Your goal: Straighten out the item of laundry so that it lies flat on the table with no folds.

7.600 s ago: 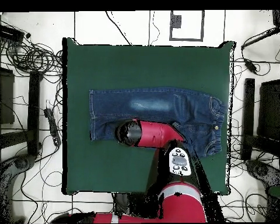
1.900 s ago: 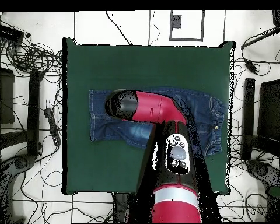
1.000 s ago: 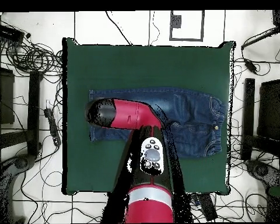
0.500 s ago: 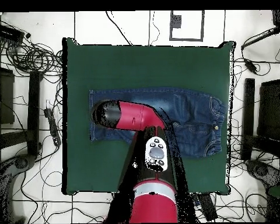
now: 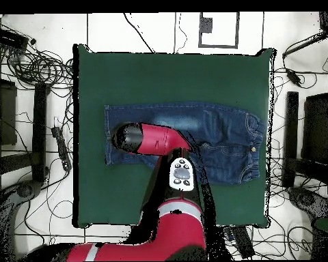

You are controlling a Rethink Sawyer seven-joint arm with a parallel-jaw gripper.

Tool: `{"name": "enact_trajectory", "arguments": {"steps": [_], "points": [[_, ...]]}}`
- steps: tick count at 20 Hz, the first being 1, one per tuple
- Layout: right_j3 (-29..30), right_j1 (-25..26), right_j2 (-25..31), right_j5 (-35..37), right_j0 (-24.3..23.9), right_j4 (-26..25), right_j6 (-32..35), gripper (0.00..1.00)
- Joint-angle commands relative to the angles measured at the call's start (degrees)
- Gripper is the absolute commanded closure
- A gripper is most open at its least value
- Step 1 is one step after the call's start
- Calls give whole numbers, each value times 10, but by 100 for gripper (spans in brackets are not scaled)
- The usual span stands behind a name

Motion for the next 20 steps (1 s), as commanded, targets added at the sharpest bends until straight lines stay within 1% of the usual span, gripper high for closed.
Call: {"name": "enact_trajectory", "arguments": {"steps": [1,7,13,16,20], "points": [[35,32,19,-32,18,31,77,100],[50,25,21,-37,38,48,101,100],[78,0,26,-38,55,72,117,100],[85,-10,23,-33,61,82,113,100],[92,-16,22,-31,55,87,95,100]]}}
